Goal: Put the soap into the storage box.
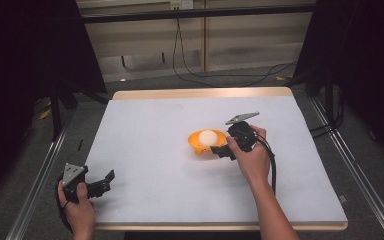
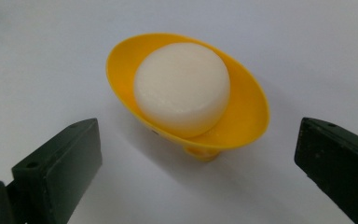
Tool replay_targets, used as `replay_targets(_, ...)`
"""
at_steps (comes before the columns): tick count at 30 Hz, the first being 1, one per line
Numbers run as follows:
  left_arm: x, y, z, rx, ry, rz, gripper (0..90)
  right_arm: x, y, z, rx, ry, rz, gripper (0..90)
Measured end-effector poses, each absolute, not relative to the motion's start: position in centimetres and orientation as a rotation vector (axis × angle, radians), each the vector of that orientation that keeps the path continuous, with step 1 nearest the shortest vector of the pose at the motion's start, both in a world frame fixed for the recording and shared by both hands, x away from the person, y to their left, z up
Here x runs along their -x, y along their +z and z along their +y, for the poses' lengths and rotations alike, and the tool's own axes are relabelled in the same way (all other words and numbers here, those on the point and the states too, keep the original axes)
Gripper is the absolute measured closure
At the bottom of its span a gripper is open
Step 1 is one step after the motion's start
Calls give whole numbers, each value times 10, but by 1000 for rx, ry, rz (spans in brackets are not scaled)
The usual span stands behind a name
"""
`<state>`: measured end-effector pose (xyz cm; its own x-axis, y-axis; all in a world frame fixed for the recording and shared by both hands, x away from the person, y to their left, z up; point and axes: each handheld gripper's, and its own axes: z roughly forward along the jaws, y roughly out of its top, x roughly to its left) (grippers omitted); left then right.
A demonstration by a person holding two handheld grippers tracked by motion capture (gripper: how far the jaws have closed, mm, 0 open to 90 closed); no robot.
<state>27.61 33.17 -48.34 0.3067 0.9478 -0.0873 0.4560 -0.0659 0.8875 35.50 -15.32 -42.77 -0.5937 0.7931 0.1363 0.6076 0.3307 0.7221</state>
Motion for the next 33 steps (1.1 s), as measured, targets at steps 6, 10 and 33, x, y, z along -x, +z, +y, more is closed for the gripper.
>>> replay_targets(6,-276,-483,332,-1675,687,1288,0,-344,-430,-162,-1274,1123,2335,0)
replay_targets(10,-276,-483,332,-1675,687,1288,0,-336,-430,-171,-1292,1119,2316,0)
replay_targets(33,-276,-483,331,-1668,691,1289,0,-300,-448,-221,-1343,1076,2242,0)
